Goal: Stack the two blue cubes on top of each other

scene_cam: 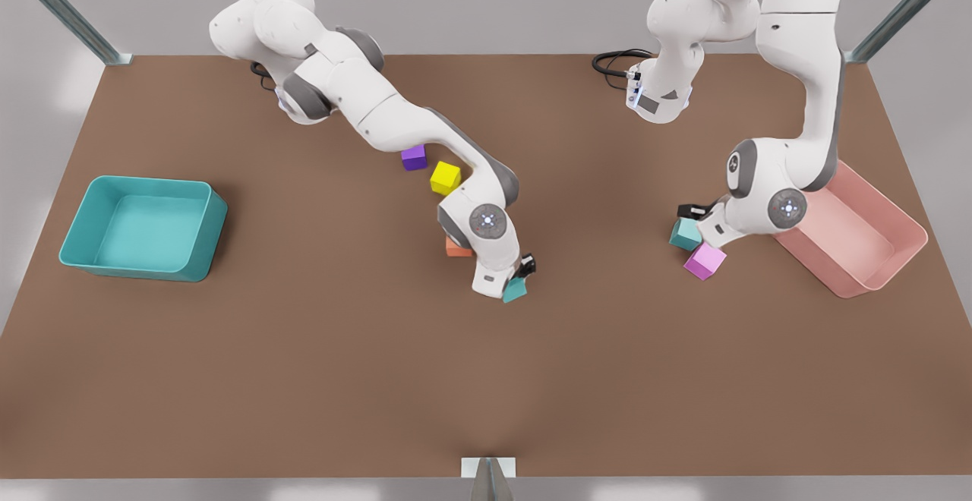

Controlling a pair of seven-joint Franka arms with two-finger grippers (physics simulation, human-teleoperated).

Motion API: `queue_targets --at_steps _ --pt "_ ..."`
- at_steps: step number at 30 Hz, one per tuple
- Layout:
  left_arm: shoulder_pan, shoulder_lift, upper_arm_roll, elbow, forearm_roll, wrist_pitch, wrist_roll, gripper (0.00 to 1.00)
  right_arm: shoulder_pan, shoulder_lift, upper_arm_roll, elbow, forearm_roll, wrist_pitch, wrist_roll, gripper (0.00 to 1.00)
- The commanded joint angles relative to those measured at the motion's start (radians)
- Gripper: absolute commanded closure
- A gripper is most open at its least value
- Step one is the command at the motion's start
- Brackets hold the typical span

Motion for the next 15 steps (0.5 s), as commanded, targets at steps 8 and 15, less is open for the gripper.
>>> queue_targets --at_steps 8,15 --pt "-0.002 0.008 0.002 -0.079 0.004 0.281 0.289 0.0 0.008 0.025 -0.024 0.0 -0.025 0.065 0.736 0.0" --pt "0.003 0.051 0.002 -0.105 0.004 0.324 0.287 0.0 -0.038 -0.287 -0.013 -0.017 0.219 -0.321 0.774 0.0"
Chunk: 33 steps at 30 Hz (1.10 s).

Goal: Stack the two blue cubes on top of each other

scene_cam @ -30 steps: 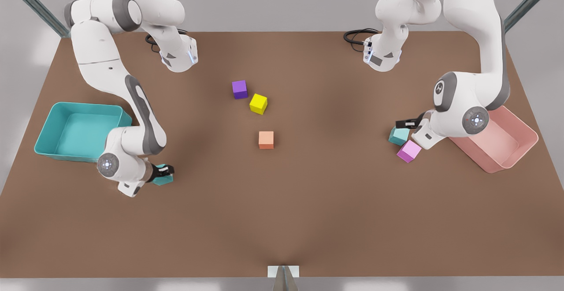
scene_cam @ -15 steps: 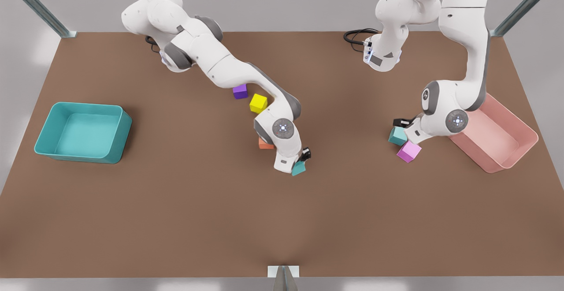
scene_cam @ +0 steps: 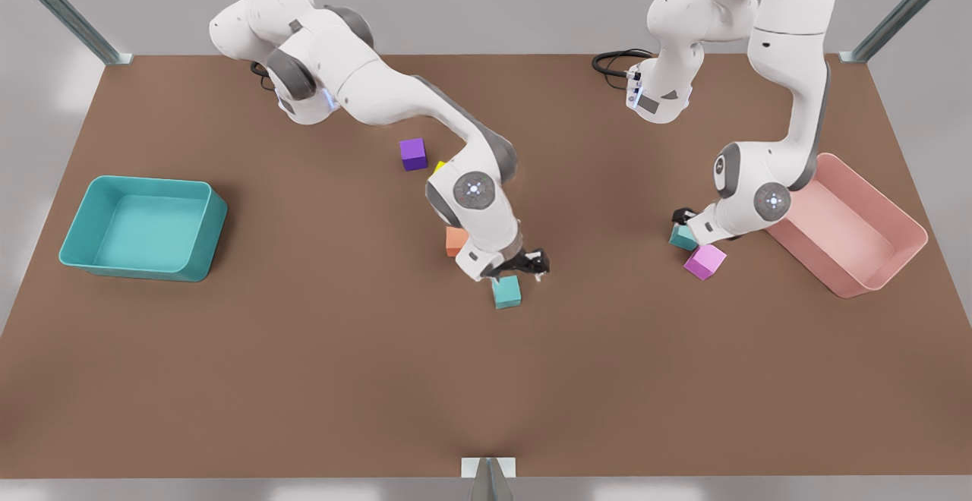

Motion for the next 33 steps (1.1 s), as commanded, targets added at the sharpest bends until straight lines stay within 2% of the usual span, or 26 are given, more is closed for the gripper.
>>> queue_targets --at_steps 1,4,6,8,9,10,12,14,28,30,31,33 --pt "0.002 0.007 0.002 -0.008 0.001 0.053 0.122 0.0 -0.065 -0.107 0.002 -0.002 0.133 -0.376 0.329 0.0" --pt "0.002 0.011 0.002 -0.017 0.0 0.055 0.122 0.0 -0.298 -0.176 -0.002 -0.053 0.149 -0.691 -0.084 0.0" --pt "0.002 0.016 0.0 -0.019 0.001 0.055 0.122 0.0 -0.39 -0.17 -0.008 -0.1 0.08 -0.706 -0.229 0.0" --pt "0.002 0.017 0.0 -0.02 0.0 0.055 0.122 0.0 -0.421 -0.165 -0.008 -0.099 -0.098 -0.705 -0.458 0.0" --pt "0.002 0.022 0.002 -0.02 0.0 0.055 0.122 0.0 -0.42 -0.2 -0.008 -0.091 -0.149 -0.708 -0.607 0.0" --pt "0.002 0.028 0.002 -0.02 0.0 0.055 0.122 0.0 -0.424 -0.306 -0.005 -0.132 -0.161 -0.732 -0.653 0.0" --pt "0.004 0.034 0.002 -0.02 0.0 0.055 0.121 0.0 -0.434 -0.495 -0.005 -0.3 -0.163 -0.739 -0.647 0.0" --pt "0.004 0.044 0.002 -0.02 0.0 0.055 0.121 0.0 -0.461 -0.55 0.005 -0.352 -0.158 -0.737 -0.65 0.0" --pt "0.008 0.102 0.002 -0.02 0.0 0.084 0.119 0.0 -0.48 -0.564 0.012 -0.389 -0.151 -0.732 -0.658 0.0" --pt "0.008 0.1 0.002 -0.02 0.0 0.082 0.119 0.38 -0.48 -0.564 0.012 -0.39 -0.149 -0.734 -0.656 0.0" --pt "0.008 0.1 0.002 -0.02 0.0 0.082 0.119 0.44 -0.48 -0.564 0.012 -0.395 -0.149 -0.734 -0.656 0.0" --pt "0.008 0.096 0.002 -0.02 0.0 0.079 0.118 0.44 -0.48 -0.558 0.012 -0.395 -0.151 -0.732 -0.656 0.0"
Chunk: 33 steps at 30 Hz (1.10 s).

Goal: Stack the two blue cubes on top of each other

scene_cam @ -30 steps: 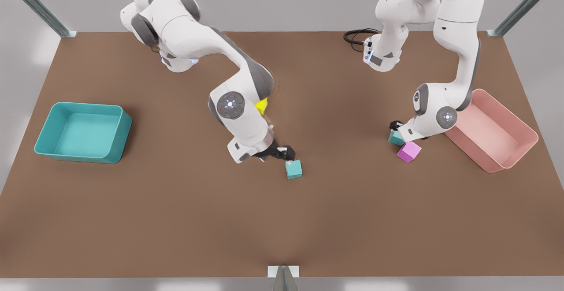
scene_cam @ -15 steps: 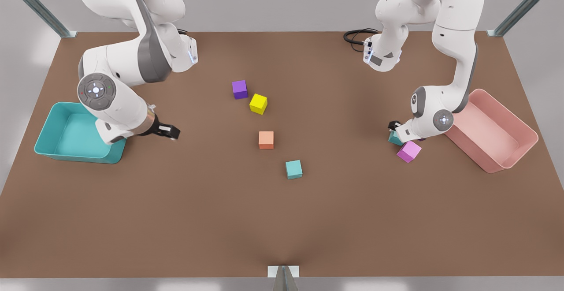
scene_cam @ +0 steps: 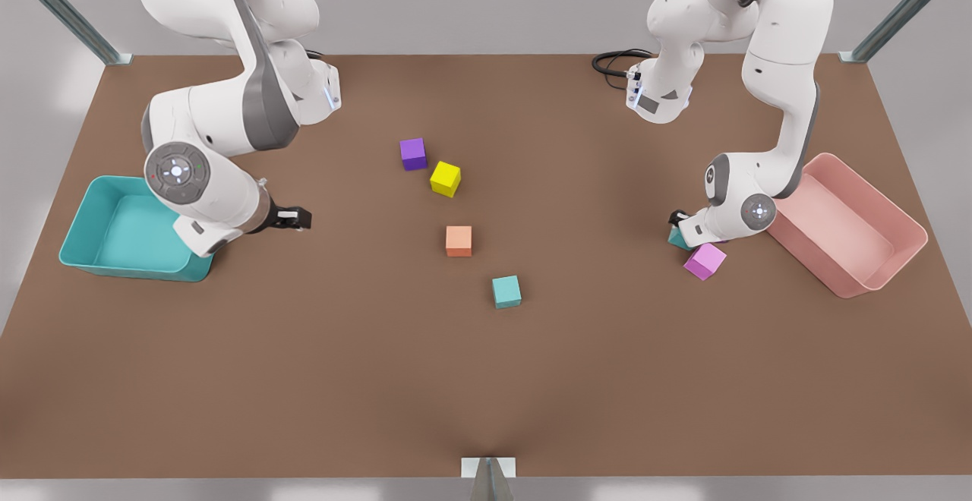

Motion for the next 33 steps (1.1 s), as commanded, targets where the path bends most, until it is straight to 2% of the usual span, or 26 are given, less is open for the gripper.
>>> queue_targets --at_steps 1,10,12,14,15,20,22,26,29,33 --pt "0.0 -0.006 0.0 0.0 -0.017 -0.019 0.026 0.43 0.0 0.003 0.0 0.0 0.001 -0.003 -0.15 0.0" --pt "-0.006 -0.13 0.004 0.013 -0.014 -0.323 -0.05 0.39 -0.015 -0.002 0.0 -0.002 0.004 -0.002 -0.15 0.0" --pt "-0.017 -0.193 0.001 0.1 -0.012 -0.483 -0.127 0.39 -0.028 -0.029 -0.002 -0.002 -0.007 0.0 -0.15 0.0" --pt "-0.098 -0.196 -0.006 0.249 -0.014 -0.617 -0.326 0.39 -0.043 -0.059 -0.003 -0.015 -0.033 -0.002 -0.147 0.0" --pt "-0.135 -0.161 -0.019 0.325 -0.017 -0.617 -0.428 0.39 -0.048 -0.072 -0.003 -0.025 -0.048 -0.002 -0.139 0.0" --pt "-0.146 0.189 -0.33 0.749 -0.014 -0.617 -0.882 0.39 -0.101 -0.106 -0.012 -0.043 -0.093 -0.009 -0.136 0.0" --pt "-0.227 0.282 -0.338 0.866 -0.008 -0.614 -1.037 0.39 -0.101 -0.132 -0.012 -0.06 -0.093 -0.009 -0.136 0.0" --pt "-0.31 0.393 -0.336 0.99 0.003 -0.582 -1.179 0.39 -0.104 -0.131 -0.011 -0.071 -0.083 -0.009 -0.136 0.0" --pt "-0.363 0.529 -0.335 1.171 0.049 -0.579 -1.287 0.39 -0.104 -0.129 -0.011 -0.069 -0.085 -0.009 -0.136 0.0" --pt "-0.405 0.592 -0.318 1.229 0.051 -0.501 -1.334 0.39 -0.104 -0.132 -0.008 -0.071 -0.093 -0.003 -0.136 0.0"
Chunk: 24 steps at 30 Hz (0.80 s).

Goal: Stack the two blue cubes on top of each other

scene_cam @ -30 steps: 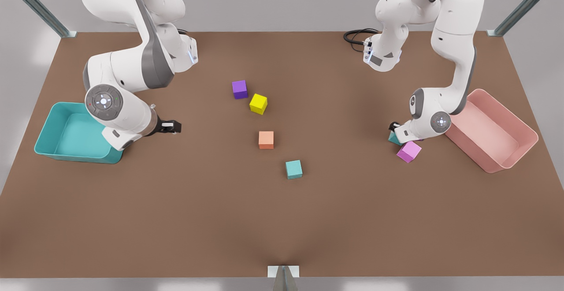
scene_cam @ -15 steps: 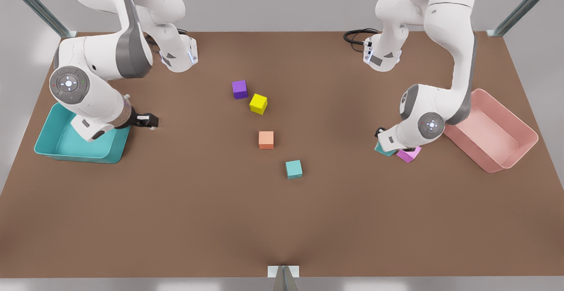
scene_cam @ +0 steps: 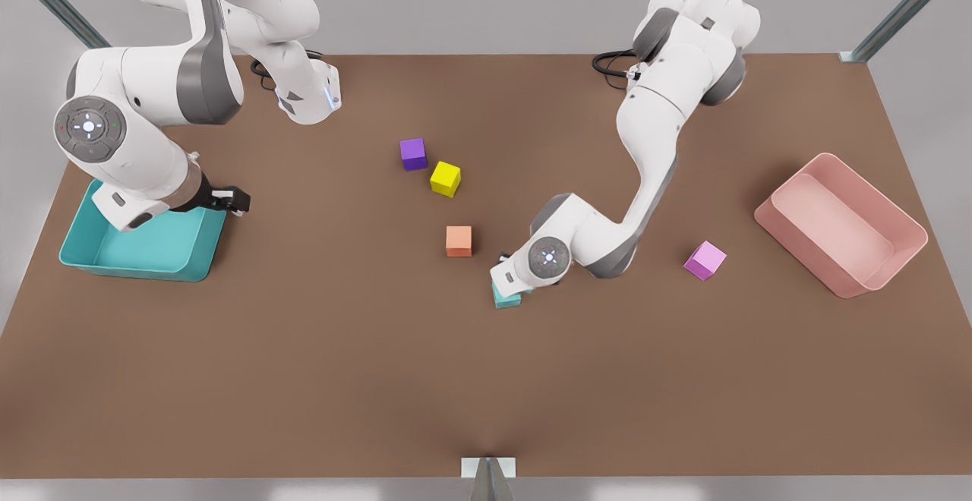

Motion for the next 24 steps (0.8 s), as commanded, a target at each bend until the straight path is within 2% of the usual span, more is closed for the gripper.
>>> queue_targets --at_steps 1,14,15,16,24 --pt "-0.016 0.022 0.005 0.033 -0.008 0.038 -0.555 0.39 0.001 -0.001 0.001 0.0 -0.002 0.002 -0.019 0.0" --pt "-0.03 0.052 0.003 0.053 -0.009 0.087 -0.569 0.38 0.001 0.009 0.006 0.003 -0.004 0.003 -0.021 0.0" --pt "-0.032 0.052 0.003 0.053 -0.009 0.087 -0.569 0.33 0.001 0.009 0.006 0.003 -0.004 0.003 -0.021 0.0" --pt "-0.03 0.053 0.005 0.051 -0.008 0.087 -0.569 0.0 0.001 0.009 0.006 0.003 -0.004 0.002 -0.021 0.0" --pt "-0.032 0.059 0.003 0.045 -0.009 0.086 -0.569 0.0 0.001 0.015 0.007 0.001 -0.004 0.003 -0.021 0.0"
